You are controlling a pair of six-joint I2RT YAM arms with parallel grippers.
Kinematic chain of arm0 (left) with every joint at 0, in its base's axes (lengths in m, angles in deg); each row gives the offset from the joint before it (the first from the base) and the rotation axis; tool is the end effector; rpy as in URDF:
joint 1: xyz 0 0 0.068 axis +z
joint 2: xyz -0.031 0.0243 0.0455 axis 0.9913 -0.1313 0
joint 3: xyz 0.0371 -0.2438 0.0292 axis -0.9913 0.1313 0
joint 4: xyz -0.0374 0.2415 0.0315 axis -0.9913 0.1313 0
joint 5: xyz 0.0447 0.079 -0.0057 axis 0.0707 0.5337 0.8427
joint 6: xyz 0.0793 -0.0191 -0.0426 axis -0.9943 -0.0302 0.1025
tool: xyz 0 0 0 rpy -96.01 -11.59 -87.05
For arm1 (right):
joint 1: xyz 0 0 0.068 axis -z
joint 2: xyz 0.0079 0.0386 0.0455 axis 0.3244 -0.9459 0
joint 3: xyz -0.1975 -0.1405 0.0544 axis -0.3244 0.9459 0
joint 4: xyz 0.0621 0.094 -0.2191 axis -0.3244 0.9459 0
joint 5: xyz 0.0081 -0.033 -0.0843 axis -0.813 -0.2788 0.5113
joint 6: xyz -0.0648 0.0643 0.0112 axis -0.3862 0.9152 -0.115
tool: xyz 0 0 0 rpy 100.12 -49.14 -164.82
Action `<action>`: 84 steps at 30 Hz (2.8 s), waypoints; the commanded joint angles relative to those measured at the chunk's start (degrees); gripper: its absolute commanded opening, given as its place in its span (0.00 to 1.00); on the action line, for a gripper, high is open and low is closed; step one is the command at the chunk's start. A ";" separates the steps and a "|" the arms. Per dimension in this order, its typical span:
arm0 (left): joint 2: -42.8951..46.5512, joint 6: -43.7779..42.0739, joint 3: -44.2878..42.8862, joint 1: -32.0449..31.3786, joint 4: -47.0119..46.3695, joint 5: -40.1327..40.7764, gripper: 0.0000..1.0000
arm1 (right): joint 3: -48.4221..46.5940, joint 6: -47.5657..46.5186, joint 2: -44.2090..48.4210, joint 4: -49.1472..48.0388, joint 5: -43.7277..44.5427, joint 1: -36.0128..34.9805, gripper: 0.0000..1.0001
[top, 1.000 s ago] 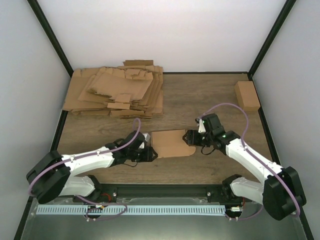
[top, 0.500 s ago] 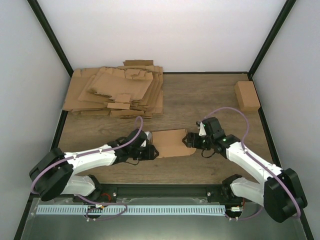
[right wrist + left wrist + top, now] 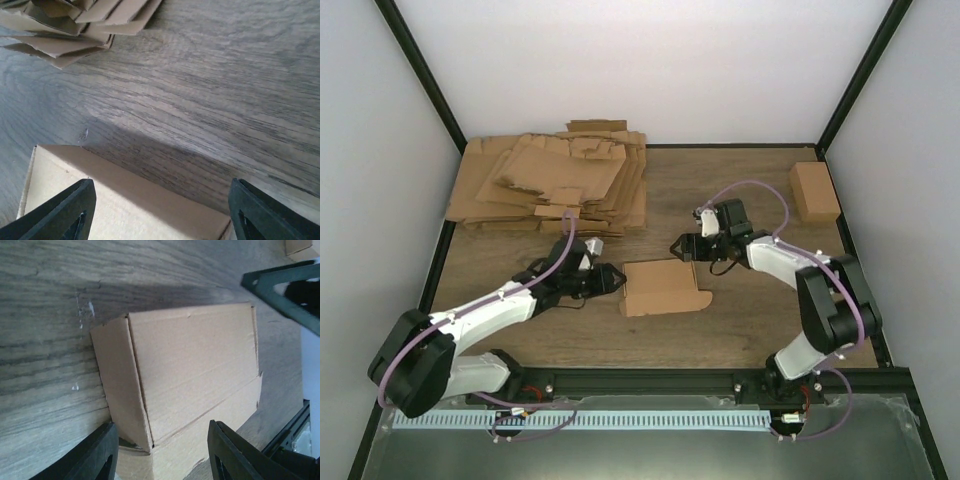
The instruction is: Fold the paper box
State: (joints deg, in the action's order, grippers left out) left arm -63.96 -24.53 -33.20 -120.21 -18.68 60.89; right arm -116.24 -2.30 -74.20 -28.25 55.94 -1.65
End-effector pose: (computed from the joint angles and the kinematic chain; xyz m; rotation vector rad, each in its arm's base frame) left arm 0.1965 -0.1847 0.1390 0.0079 2.5673 -1.0142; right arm 0.2832 0.1456 0.1348 -0.3037 2.4920 0.8407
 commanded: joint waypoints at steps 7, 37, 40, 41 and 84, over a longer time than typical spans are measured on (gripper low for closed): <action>0.78 -5.52 -1.41 3.83 0.64 -2.76 0.52 | 5.65 1.35 -0.76 -7.38 -18.02 0.73 0.74; 19.51 -10.71 -0.86 2.60 10.35 -10.28 0.77 | 6.98 -2.76 -4.03 -8.61 -23.51 0.80 0.52; 18.41 -10.86 -0.87 2.60 9.97 -9.90 0.77 | 7.12 -2.52 -4.82 -9.01 -23.62 0.80 0.51; 18.01 -10.85 -0.91 2.62 9.82 -9.91 0.77 | 7.14 -2.52 -5.11 -9.08 -23.44 0.80 0.50; 1.73 -1.12 9.69 0.45 -22.94 -11.83 0.35 | 2.23 -0.43 -12.79 -11.65 -16.35 4.15 0.35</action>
State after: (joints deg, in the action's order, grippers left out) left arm -56.79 -25.86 -19.89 -119.25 -31.77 49.02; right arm -110.60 -1.25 -87.49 -41.78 37.32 2.28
